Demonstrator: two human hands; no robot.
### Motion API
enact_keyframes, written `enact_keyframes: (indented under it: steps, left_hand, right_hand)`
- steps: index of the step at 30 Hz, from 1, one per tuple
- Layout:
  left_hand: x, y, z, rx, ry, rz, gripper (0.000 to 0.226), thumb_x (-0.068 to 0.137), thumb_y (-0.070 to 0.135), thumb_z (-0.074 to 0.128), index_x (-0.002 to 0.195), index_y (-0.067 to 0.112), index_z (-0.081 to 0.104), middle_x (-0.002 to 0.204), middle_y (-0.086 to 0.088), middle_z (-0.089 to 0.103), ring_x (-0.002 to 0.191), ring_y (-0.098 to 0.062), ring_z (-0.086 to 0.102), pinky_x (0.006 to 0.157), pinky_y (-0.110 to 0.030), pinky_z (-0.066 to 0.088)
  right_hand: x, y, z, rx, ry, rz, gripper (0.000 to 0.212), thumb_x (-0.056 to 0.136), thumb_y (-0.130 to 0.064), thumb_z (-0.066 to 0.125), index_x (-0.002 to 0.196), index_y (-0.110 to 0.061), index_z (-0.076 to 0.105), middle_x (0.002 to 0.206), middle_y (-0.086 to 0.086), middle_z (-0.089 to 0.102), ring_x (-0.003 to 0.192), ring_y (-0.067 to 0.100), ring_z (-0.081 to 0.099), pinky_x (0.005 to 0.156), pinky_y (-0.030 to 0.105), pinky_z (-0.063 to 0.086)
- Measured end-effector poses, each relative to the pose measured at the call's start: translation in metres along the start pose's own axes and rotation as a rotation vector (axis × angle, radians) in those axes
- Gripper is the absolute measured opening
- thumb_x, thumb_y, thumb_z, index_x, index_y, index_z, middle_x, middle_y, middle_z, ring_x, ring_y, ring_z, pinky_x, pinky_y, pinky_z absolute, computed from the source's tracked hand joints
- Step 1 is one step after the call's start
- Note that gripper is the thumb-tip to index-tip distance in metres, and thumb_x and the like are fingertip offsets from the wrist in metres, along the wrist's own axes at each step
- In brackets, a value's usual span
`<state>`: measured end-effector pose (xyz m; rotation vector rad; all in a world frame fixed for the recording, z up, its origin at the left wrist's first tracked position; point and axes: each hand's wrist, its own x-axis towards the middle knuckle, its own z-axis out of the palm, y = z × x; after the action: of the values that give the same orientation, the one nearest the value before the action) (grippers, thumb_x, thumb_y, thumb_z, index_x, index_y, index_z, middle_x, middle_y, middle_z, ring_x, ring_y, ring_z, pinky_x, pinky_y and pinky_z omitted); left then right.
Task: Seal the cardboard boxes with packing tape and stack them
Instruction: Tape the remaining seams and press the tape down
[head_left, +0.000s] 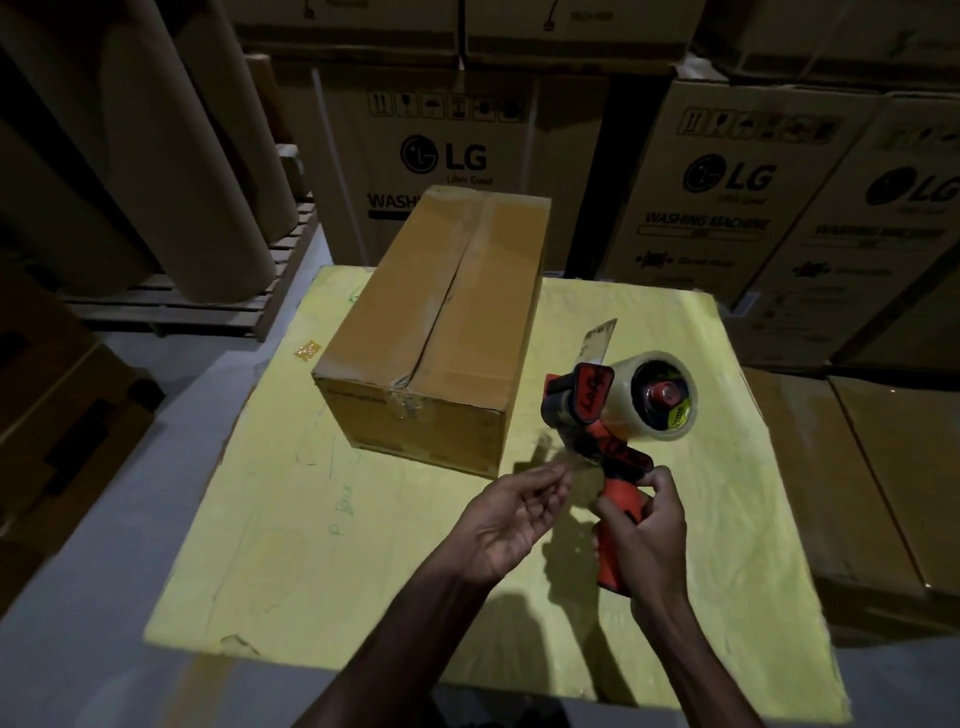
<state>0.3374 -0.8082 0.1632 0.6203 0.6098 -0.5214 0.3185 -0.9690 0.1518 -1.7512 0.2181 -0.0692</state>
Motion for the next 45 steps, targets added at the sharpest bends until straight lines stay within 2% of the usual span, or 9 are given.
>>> enact_keyframes:
  steps: [5,10,17,19,22,27,31,37,45]
  left_hand:
    - [-0.018,0.012,-0.020,0.058,0.078,-0.003,0.009,0.097,0.001,0.062,0.091,-0.003,0.068,0.113,-0.024,0.073,0.105,-0.037,0.072,0.089,-0.043,0.062]
    - [-0.041,0.041,-0.044,0.158,0.204,0.100,0.008,0.093,-0.001,0.065,0.096,-0.008,0.070,0.075,-0.016,0.074,0.058,-0.016,0.073,0.058,-0.023,0.062]
    - [-0.065,0.106,-0.078,0.388,0.256,0.069,0.027,0.098,-0.001,0.059,0.081,-0.005,0.080,0.067,-0.011,0.067,0.046,-0.010,0.063,0.042,-0.015,0.049]
    - [-0.069,0.128,-0.086,0.459,0.244,0.058,0.028,0.098,-0.001,0.057,0.084,-0.004,0.081,0.068,-0.011,0.065,0.046,-0.009,0.061,0.041,-0.015,0.048]
    - [-0.071,0.158,-0.097,0.561,0.243,0.089,0.018,0.097,0.000,0.059,0.098,-0.007,0.076,0.068,-0.010,0.066,0.046,-0.009,0.061,0.043,-0.015,0.050]
    - [-0.073,0.203,-0.116,0.680,0.240,0.207,0.009,0.093,0.001,0.069,0.088,-0.003,0.075,0.065,-0.008,0.067,0.046,-0.008,0.059,0.045,-0.014,0.049]
    - [-0.070,0.242,-0.131,0.778,0.200,0.268,0.014,0.094,-0.002,0.068,0.084,0.001,0.077,0.064,-0.009,0.068,0.048,-0.009,0.056,0.046,-0.015,0.046]
    - [-0.048,0.279,-0.149,0.936,0.244,0.370,0.045,0.100,-0.002,0.059,0.060,0.011,0.075,0.059,-0.011,0.068,0.048,-0.014,0.058,0.047,-0.020,0.048]
    - [-0.022,0.310,-0.166,1.003,0.280,0.412,0.043,0.096,-0.003,0.060,0.059,0.012,0.075,0.060,-0.012,0.069,0.047,-0.015,0.058,0.049,-0.022,0.050]
  right_hand:
    - [0.019,0.001,-0.017,-0.122,-0.025,-0.056,0.040,0.079,-0.018,0.080,0.094,-0.035,0.048,0.084,0.013,0.068,0.064,0.038,0.066,0.057,0.057,0.059]
    - [0.038,-0.005,-0.037,-0.221,-0.189,-0.119,0.048,0.078,-0.009,0.086,0.095,-0.035,0.049,0.088,0.004,0.072,0.072,0.027,0.071,0.065,0.057,0.060]
    - [0.056,-0.040,-0.018,-0.215,-0.528,-0.197,0.050,0.072,-0.025,0.089,0.105,-0.021,0.052,0.096,0.006,0.073,0.076,0.025,0.073,0.059,0.050,0.060]
    - [0.060,-0.054,-0.004,-0.213,-0.583,-0.220,0.051,0.070,-0.024,0.090,0.103,-0.018,0.052,0.092,0.009,0.072,0.057,0.014,0.063,0.044,0.034,0.049]
    - [0.067,-0.074,0.021,-0.240,-0.621,-0.295,0.049,0.065,-0.020,0.091,0.096,-0.019,0.054,0.088,0.007,0.072,0.059,0.005,0.060,0.048,0.023,0.045]
    - [0.079,-0.105,0.067,-0.343,-0.613,-0.415,0.049,0.067,-0.048,0.092,0.096,-0.030,0.057,0.089,0.000,0.071,0.078,0.025,0.071,0.062,0.049,0.057]
    - [0.084,-0.126,0.099,-0.379,-0.627,-0.492,0.048,0.073,-0.048,0.087,0.102,-0.024,0.058,0.094,-0.003,0.073,0.081,0.019,0.073,0.064,0.048,0.058]
    - [0.088,-0.144,0.124,-0.677,-0.800,-0.616,0.044,0.085,-0.066,0.064,0.123,-0.049,0.049,0.122,-0.026,0.063,0.090,0.003,0.070,0.066,0.028,0.058]
    - [0.109,-0.148,0.158,-0.752,-0.795,-0.665,0.040,0.091,-0.068,0.056,0.124,-0.045,0.050,0.122,-0.025,0.062,0.096,0.000,0.067,0.071,0.036,0.060]
